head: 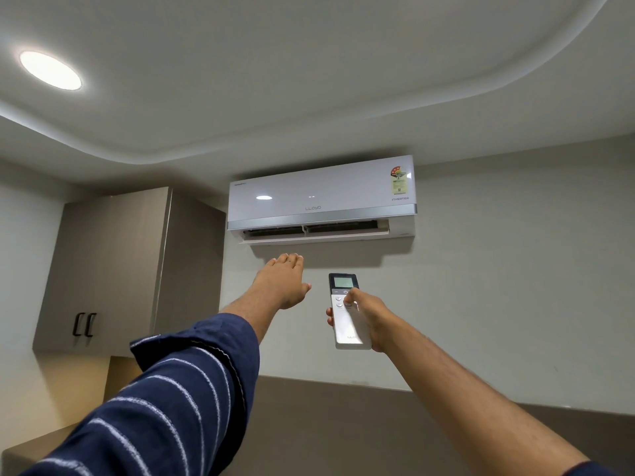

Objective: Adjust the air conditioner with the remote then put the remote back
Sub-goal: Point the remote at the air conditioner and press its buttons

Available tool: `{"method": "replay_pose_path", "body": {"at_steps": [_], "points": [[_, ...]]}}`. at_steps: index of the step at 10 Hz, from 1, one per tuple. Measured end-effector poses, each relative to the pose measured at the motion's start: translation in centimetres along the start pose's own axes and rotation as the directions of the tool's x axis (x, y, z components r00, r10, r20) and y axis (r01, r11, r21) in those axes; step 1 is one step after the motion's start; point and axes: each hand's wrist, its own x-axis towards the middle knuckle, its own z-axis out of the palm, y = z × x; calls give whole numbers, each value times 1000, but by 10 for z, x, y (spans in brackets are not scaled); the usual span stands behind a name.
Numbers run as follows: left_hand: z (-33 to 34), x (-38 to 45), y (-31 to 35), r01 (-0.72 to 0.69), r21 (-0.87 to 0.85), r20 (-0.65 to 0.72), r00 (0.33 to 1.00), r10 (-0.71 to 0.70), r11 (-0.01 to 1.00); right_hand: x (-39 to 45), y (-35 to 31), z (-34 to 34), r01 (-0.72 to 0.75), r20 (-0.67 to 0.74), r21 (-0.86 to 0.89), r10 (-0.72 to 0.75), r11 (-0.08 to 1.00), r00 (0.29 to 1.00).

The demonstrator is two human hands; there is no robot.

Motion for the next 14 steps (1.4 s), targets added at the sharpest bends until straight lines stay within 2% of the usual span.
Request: {"method": "replay_pose_path", "body": {"at_steps": [4, 11, 13, 14], "points": [[-1, -3, 0, 5, -3, 11, 1000, -5, 1000, -5, -2, 2, -40, 2, 67, 40, 997, 999], [-2, -13, 14, -14, -18, 41, 999, 15, 1000, -13, 9, -9, -9, 7, 33, 9, 999, 1000], [14, -17, 53, -78, -67, 91, 992, 84, 995, -29, 33, -37, -12, -52, -28, 10, 1000, 999], [30, -23, 96, -149, -115, 94, 983, 160, 982, -46, 55, -73, -49, -142, -58, 41, 997, 989]]}}
